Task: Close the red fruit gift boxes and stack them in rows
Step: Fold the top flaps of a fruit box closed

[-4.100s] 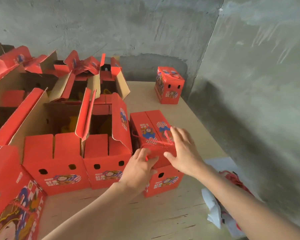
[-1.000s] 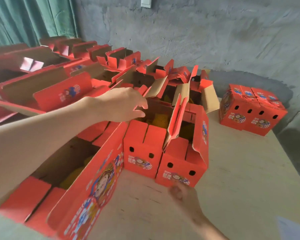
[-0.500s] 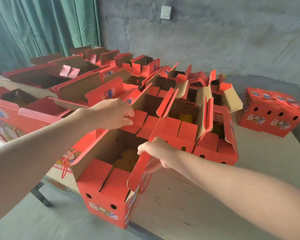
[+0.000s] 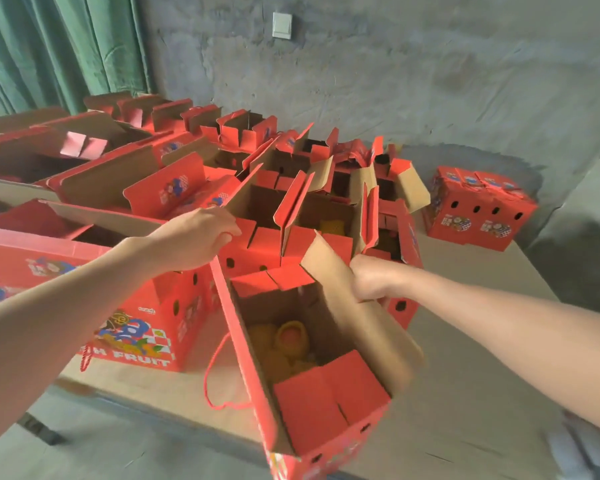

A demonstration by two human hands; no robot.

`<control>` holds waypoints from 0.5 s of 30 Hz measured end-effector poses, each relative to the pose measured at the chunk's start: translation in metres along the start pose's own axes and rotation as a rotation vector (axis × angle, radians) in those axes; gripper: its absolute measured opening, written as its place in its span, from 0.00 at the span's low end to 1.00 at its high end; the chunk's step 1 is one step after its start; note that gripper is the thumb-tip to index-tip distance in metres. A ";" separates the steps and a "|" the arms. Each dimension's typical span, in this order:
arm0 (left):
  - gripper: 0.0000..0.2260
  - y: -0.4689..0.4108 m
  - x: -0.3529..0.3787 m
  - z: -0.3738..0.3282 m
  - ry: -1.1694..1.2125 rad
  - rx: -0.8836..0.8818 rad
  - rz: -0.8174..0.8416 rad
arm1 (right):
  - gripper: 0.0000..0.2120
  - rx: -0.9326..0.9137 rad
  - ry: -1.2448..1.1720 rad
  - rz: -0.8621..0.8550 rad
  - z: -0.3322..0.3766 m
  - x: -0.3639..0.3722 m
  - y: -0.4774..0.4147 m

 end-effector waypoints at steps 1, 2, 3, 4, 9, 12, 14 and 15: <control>0.13 -0.003 0.004 -0.005 0.020 0.017 -0.013 | 0.07 -0.017 0.108 -0.052 -0.014 -0.007 -0.001; 0.14 -0.007 0.009 -0.010 0.039 0.035 -0.012 | 0.10 -0.032 0.207 -0.109 -0.028 -0.012 -0.002; 0.16 -0.010 0.014 -0.017 0.057 0.052 0.000 | 0.12 -0.035 0.280 -0.162 -0.045 -0.017 -0.004; 0.18 -0.014 0.021 -0.025 0.075 0.069 0.020 | 0.13 -0.028 0.325 -0.209 -0.062 -0.020 -0.006; 0.21 -0.035 0.067 -0.077 0.188 0.209 0.226 | 0.19 0.078 0.427 -0.435 -0.145 -0.026 -0.009; 0.25 -0.050 0.099 -0.113 0.264 0.323 0.330 | 0.17 0.132 0.309 -0.516 -0.178 -0.016 -0.006; 0.23 -0.062 0.116 -0.131 0.296 0.361 0.296 | 0.14 0.125 0.160 -0.579 -0.198 -0.007 -0.003; 0.21 -0.068 0.124 -0.138 0.310 0.368 0.260 | 0.15 0.133 0.084 -0.614 -0.208 -0.004 0.000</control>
Point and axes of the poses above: each hand's wrist, its own y-axis away from the middle knuckle, its own x-axis out of the palm, z = x × y, the point moved 1 cm from there along -y, towards the middle knuckle, and after that the axes turned 12 degrees about x, right-handed, at the moved point
